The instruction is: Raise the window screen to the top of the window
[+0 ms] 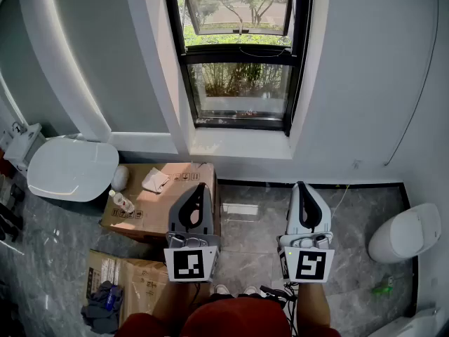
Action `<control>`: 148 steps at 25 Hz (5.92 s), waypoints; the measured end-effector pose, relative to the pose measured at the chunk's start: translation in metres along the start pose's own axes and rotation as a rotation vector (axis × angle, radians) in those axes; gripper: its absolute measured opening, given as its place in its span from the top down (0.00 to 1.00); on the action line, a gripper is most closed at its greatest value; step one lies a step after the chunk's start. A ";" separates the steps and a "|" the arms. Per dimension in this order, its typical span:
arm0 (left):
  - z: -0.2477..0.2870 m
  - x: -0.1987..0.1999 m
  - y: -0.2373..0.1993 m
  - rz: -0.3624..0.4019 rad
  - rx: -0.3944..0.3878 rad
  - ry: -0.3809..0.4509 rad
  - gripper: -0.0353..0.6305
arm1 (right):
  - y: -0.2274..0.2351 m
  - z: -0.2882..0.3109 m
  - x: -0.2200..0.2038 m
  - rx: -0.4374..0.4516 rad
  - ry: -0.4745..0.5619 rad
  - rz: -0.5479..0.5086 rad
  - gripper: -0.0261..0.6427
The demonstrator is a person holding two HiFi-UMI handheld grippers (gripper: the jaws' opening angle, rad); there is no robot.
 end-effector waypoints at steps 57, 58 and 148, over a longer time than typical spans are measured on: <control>0.324 -0.093 -0.125 -0.196 -0.043 -0.020 0.94 | 0.030 0.325 -0.112 -0.032 -0.108 -0.057 0.94; 0.327 -0.093 -0.128 -0.195 -0.043 -0.016 0.94 | 0.029 0.328 -0.112 -0.034 -0.105 -0.057 0.94; 0.850 -0.191 -0.193 0.983 -0.215 -0.314 0.71 | 0.165 0.807 -0.299 0.257 -0.508 -0.992 0.60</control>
Point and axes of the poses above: the fingertips, and each gripper's own axes: z forward along the fingers, y to its right, x out of its top, the point moved 5 cm from there along -z, backward along the fingers, and after that the axes turned 6 degrees about -y, right-handed, at the moved point
